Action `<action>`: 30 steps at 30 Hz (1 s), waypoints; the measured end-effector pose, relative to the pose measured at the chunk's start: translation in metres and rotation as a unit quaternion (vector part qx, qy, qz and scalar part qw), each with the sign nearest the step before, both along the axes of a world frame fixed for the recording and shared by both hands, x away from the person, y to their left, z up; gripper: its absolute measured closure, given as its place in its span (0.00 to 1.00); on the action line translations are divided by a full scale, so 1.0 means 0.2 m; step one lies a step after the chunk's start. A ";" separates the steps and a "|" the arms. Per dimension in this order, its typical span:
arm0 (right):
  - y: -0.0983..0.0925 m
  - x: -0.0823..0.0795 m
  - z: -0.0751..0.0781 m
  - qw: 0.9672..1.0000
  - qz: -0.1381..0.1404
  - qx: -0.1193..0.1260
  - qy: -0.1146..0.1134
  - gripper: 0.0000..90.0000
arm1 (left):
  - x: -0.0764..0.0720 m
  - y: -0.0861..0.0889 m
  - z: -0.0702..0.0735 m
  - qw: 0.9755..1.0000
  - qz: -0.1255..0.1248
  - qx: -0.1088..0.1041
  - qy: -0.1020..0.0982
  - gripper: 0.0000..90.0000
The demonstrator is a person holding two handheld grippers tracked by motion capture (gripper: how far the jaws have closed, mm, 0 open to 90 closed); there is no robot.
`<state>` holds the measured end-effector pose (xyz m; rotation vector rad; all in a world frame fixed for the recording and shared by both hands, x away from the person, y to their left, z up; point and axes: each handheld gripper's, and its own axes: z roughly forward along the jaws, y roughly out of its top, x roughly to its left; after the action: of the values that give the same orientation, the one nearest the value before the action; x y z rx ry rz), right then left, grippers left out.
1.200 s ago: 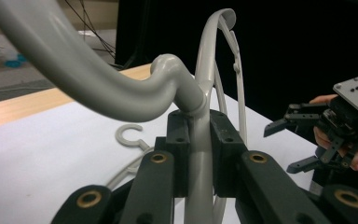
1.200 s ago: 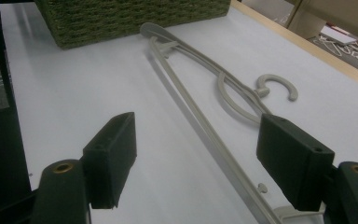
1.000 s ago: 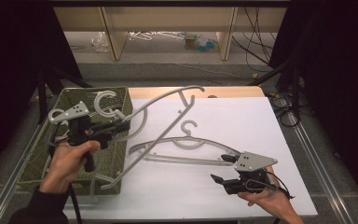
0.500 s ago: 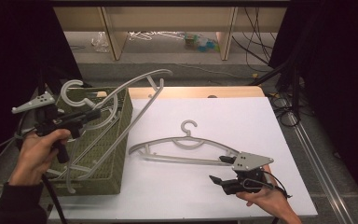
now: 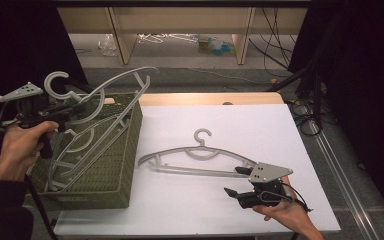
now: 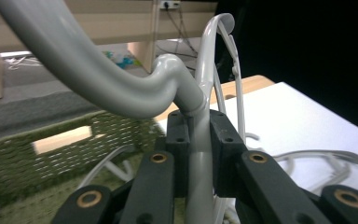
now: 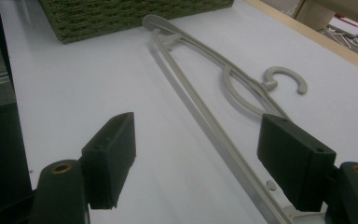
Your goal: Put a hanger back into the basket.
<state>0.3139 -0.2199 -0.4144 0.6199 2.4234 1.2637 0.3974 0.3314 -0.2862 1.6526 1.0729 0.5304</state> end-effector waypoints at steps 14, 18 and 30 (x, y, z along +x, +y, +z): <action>0.00 0.00 0.00 1.000 0.001 0.000 0.001 0.32 | 0.05 0.20 -0.13 0.998 0.046 0.030 0.016 0.89; 0.01 0.00 0.00 1.000 0.002 -0.001 0.001 0.32 | 0.06 0.23 -0.18 0.997 0.054 0.042 0.021 0.89; 0.01 0.00 -0.01 1.000 0.003 -0.002 0.003 0.32 | 0.08 0.28 -0.30 0.993 0.068 0.069 0.070 0.89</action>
<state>0.3145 -0.2182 -0.4158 0.6156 2.4342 1.2609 0.4135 0.3868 -0.3467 1.7662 1.2822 0.5953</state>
